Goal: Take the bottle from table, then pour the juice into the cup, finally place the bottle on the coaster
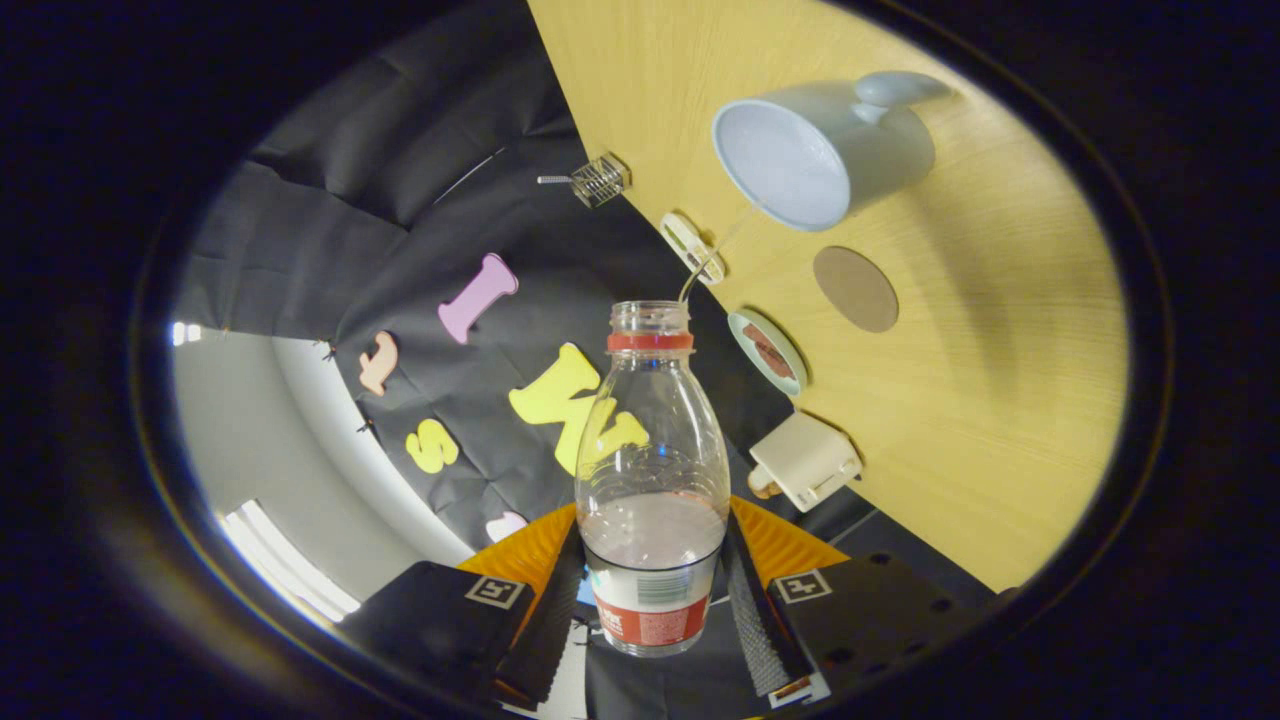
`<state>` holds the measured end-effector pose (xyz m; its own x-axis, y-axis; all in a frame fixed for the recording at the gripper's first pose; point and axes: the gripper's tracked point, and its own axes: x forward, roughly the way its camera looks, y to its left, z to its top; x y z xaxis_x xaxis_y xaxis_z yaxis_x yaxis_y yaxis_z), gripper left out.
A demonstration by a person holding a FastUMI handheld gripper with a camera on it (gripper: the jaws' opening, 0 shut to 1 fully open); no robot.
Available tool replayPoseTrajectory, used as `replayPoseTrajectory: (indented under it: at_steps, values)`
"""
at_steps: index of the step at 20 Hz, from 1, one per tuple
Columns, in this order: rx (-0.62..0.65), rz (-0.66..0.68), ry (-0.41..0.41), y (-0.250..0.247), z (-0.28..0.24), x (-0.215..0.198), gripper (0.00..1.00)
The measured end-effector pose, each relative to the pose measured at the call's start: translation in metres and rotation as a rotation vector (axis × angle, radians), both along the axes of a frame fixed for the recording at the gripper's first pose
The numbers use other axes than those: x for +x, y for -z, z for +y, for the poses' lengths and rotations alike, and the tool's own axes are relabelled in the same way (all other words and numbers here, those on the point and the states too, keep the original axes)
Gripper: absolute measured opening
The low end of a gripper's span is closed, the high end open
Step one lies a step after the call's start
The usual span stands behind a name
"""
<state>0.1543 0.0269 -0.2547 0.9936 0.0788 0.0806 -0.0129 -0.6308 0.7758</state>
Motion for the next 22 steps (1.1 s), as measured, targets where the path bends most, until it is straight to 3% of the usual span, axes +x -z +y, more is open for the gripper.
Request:
replayPoseTrajectory:
  at_steps: [15, 22]
  values:
    - [0.071, 0.011, 0.009, 0.001, -0.015, -0.007, 0.76]
    - [-0.068, 0.045, -0.011, -0.001, 0.005, -0.013, 0.75]
